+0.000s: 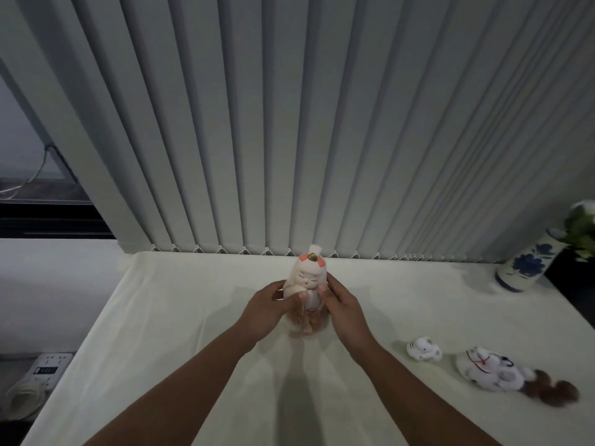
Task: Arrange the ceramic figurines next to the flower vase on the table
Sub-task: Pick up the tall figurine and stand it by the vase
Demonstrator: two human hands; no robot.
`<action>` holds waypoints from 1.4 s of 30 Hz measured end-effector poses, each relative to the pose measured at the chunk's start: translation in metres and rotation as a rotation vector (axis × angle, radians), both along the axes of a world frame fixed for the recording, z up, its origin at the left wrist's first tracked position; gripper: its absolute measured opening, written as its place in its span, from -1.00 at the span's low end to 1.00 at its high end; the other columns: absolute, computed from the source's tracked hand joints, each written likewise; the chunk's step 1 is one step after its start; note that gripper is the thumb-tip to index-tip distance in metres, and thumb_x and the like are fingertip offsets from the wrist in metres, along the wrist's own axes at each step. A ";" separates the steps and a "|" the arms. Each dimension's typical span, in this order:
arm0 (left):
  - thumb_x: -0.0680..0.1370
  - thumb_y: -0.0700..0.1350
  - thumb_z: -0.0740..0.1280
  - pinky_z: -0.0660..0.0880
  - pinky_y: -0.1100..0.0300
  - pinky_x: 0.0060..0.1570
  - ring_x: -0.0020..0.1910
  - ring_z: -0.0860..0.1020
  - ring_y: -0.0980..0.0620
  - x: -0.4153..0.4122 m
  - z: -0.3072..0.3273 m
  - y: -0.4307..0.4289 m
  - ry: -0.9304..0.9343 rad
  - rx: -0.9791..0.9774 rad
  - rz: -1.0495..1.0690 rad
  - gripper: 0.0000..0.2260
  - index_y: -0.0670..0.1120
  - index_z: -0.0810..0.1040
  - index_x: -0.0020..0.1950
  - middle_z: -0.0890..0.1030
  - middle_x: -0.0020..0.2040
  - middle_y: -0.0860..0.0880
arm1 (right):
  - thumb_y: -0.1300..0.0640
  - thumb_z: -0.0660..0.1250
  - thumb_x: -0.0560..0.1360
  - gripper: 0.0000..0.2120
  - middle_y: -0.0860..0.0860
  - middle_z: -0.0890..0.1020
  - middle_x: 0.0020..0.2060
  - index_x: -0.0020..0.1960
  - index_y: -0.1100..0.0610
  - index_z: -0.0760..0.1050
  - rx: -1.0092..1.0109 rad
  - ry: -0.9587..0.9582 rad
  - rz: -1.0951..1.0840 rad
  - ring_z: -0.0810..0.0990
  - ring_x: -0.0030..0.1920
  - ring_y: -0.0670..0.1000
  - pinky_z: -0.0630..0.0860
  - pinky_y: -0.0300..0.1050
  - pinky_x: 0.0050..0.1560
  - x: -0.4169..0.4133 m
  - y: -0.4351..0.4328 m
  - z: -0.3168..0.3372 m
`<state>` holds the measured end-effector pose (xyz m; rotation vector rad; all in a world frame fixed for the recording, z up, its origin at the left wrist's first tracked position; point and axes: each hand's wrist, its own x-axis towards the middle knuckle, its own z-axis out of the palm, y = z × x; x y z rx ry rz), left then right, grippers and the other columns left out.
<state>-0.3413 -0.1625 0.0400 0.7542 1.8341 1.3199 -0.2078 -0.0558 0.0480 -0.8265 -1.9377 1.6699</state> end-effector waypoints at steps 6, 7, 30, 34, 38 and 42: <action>0.45 0.14 0.43 0.53 0.21 0.10 0.04 0.66 0.17 0.026 0.006 0.038 -0.010 -0.001 -0.064 -0.71 0.13 0.62 0.15 0.72 0.05 0.10 | 0.01 0.18 0.62 -0.75 -0.22 0.68 0.08 0.24 -0.20 0.52 0.037 -0.038 -0.041 0.62 0.10 -0.21 0.52 -0.12 0.15 0.033 0.035 0.007; 0.45 0.14 0.44 0.53 0.23 0.07 0.02 0.66 0.18 0.031 0.007 0.045 -0.017 0.000 -0.072 -0.72 0.13 0.63 0.13 0.72 0.03 0.10 | 0.02 0.19 0.62 -0.75 -0.22 0.69 0.07 0.23 -0.21 0.52 0.035 -0.044 -0.049 0.63 0.09 -0.21 0.53 -0.12 0.15 0.039 0.041 0.008; 0.44 0.12 0.45 0.57 0.03 0.22 0.03 0.67 0.13 0.107 -0.008 0.107 -0.013 -0.063 -0.044 -0.74 0.17 0.62 0.12 0.73 0.03 0.09 | 0.02 0.23 0.60 -0.81 -0.10 0.68 0.04 0.16 -0.16 0.51 -0.152 -0.100 -0.093 0.63 0.10 -0.08 0.54 -0.01 0.17 0.109 0.112 -0.029; 0.40 0.17 0.44 0.56 0.03 0.23 0.02 0.68 0.13 0.112 -0.011 0.107 0.002 -0.046 -0.074 -0.68 0.18 0.62 0.13 0.73 0.03 0.11 | 0.02 0.22 0.60 -0.82 -0.10 0.66 0.06 0.16 -0.18 0.49 -0.165 -0.095 -0.091 0.60 0.14 -0.06 0.53 0.04 0.21 0.117 0.113 -0.035; 0.41 0.18 0.43 0.54 0.01 0.25 0.06 0.67 0.09 0.113 -0.009 0.106 0.026 -0.067 -0.105 -0.65 0.14 0.60 0.17 0.71 0.08 0.06 | 0.02 0.20 0.61 -0.82 -0.18 0.65 0.04 0.15 -0.18 0.49 -0.177 -0.099 -0.062 0.59 0.12 -0.14 0.51 -0.01 0.19 0.124 0.114 -0.033; 0.46 0.03 0.47 0.53 -0.06 0.26 0.07 0.67 0.00 0.114 -0.011 0.104 0.001 -0.070 -0.121 -0.66 0.09 0.57 0.22 0.69 0.12 0.02 | 0.14 0.24 0.59 -0.73 -0.18 0.65 0.12 0.24 -0.12 0.48 -0.128 -0.107 -0.024 0.60 0.15 -0.13 0.52 -0.07 0.16 0.128 0.113 -0.030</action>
